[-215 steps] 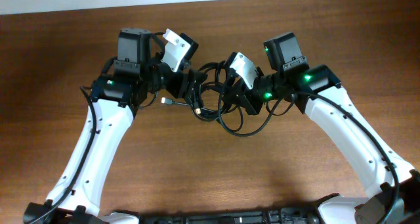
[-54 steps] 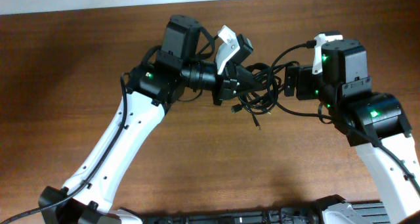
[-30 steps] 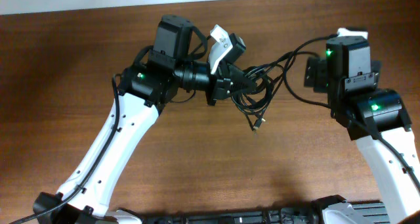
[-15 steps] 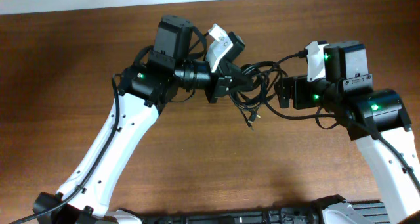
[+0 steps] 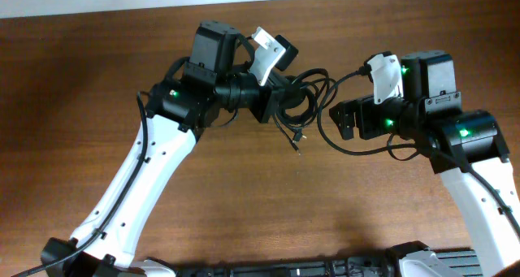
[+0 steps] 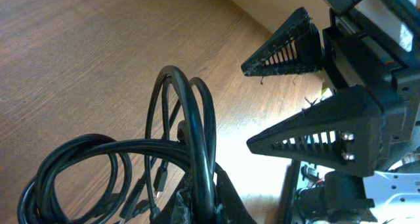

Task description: Untangle cables

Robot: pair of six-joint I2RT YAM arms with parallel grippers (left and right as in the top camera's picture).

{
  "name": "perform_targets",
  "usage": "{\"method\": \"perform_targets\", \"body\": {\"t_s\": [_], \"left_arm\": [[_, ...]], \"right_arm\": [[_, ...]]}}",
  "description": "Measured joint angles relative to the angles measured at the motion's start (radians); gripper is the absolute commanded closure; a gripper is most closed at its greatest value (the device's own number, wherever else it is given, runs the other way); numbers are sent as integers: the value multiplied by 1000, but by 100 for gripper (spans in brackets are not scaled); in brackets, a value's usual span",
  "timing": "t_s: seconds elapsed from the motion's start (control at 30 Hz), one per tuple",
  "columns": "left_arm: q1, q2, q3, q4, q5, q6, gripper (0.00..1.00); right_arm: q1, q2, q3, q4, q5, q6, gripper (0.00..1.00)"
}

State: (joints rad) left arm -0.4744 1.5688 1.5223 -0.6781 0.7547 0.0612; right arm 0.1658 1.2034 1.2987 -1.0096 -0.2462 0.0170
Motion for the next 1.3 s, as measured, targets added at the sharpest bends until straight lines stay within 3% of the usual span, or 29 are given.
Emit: {"method": "perform_targets", "body": {"t_s": [1.3], "left_arm": [[0, 0, 0, -59, -53, 85, 100]], "right_arm": [[0, 0, 0, 13, 55, -3, 1]]}}
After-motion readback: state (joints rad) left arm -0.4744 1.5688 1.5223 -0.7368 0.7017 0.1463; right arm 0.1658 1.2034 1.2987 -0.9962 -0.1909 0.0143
